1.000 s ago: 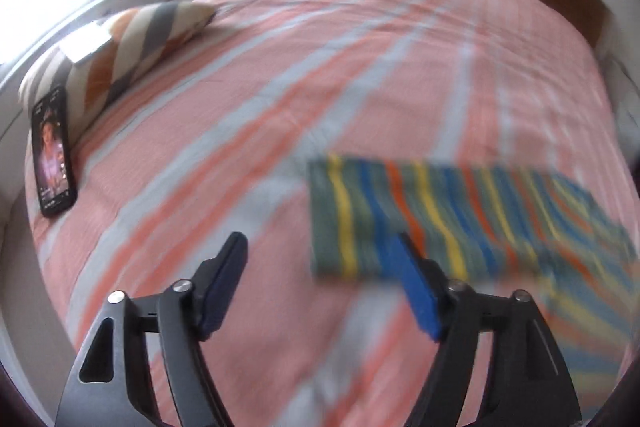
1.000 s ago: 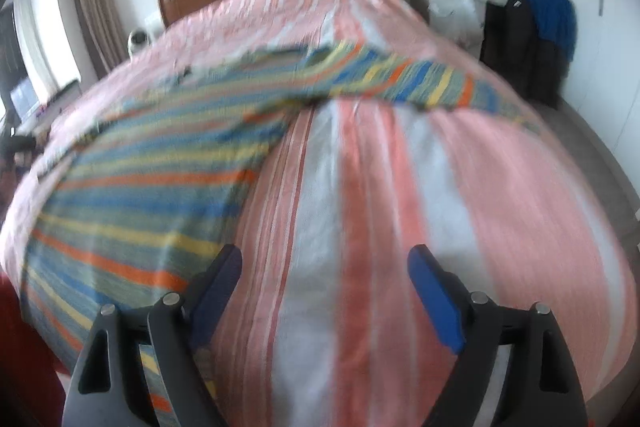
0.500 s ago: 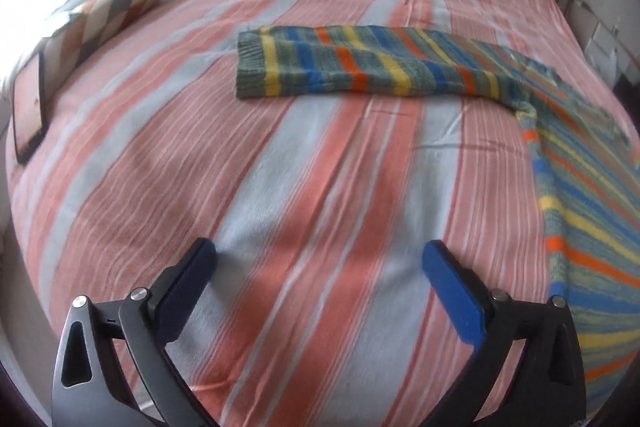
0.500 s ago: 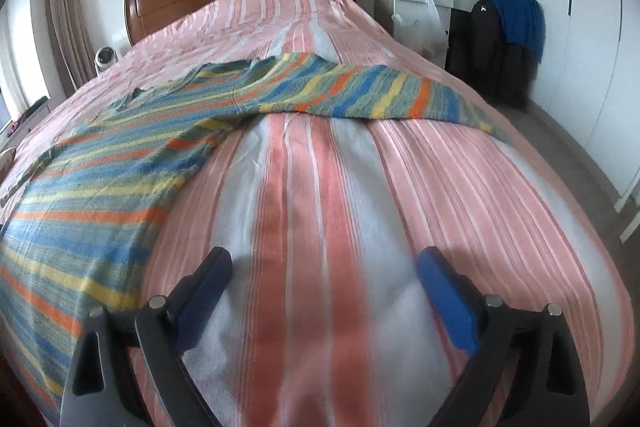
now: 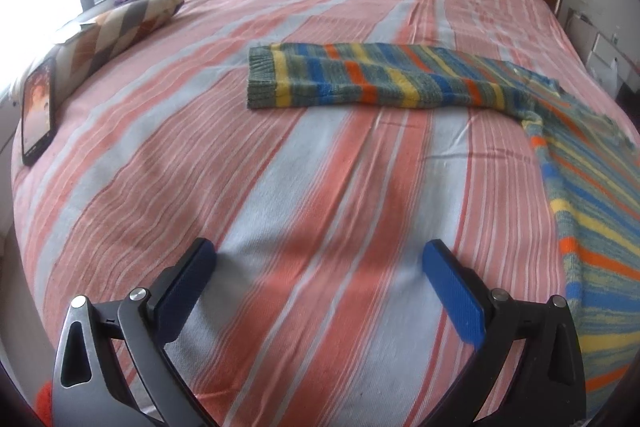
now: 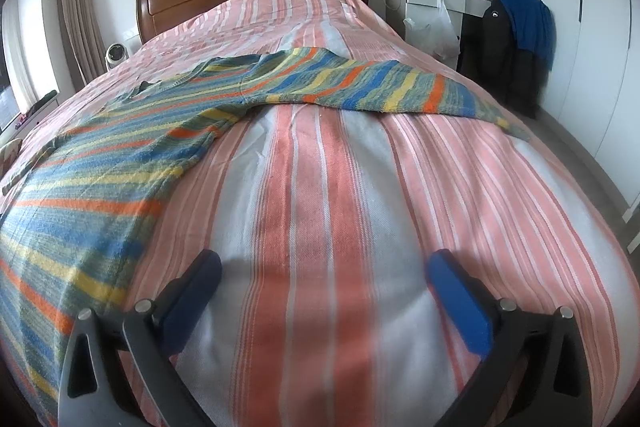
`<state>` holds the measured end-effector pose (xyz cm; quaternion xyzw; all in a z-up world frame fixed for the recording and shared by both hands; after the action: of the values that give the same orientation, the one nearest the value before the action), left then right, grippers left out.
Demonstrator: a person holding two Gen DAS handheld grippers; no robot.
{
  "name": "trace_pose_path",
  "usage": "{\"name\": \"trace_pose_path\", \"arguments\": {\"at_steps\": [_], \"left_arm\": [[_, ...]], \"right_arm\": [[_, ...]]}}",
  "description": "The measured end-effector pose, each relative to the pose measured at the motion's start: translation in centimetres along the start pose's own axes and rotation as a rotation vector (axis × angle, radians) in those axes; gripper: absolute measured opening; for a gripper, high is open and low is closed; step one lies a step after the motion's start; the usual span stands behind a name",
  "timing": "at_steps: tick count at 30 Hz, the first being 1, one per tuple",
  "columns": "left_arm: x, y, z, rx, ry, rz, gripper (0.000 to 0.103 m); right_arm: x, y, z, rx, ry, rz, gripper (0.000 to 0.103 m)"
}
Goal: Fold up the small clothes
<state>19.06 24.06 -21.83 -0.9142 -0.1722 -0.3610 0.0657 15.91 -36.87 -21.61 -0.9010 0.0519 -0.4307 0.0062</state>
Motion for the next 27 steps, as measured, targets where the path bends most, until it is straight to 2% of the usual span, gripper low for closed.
{"name": "trace_pose_path", "arguments": {"at_steps": [10,27], "left_arm": [[-0.32,0.39,0.06,0.018,0.015,0.042,0.103],[-0.40,0.50,0.15,0.015,0.012,0.044,0.103]], "right_arm": [[-0.04,0.05,-0.13,-0.001,0.015,-0.006,0.103],[-0.22,-0.08,-0.38,0.000,0.020,-0.010,0.103]]}}
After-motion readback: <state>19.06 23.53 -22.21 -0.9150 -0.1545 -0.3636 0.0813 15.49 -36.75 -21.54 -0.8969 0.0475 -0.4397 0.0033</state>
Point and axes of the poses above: each gripper's, at about its wrist camera, not at the fingertips, and z roughly the way its jaws point, y to its right, x to its top, the point moved 8 cm from there along z, roughly the way its jaws point, and after that the axes turned 4 degrees about y, right-handed, at the moved point
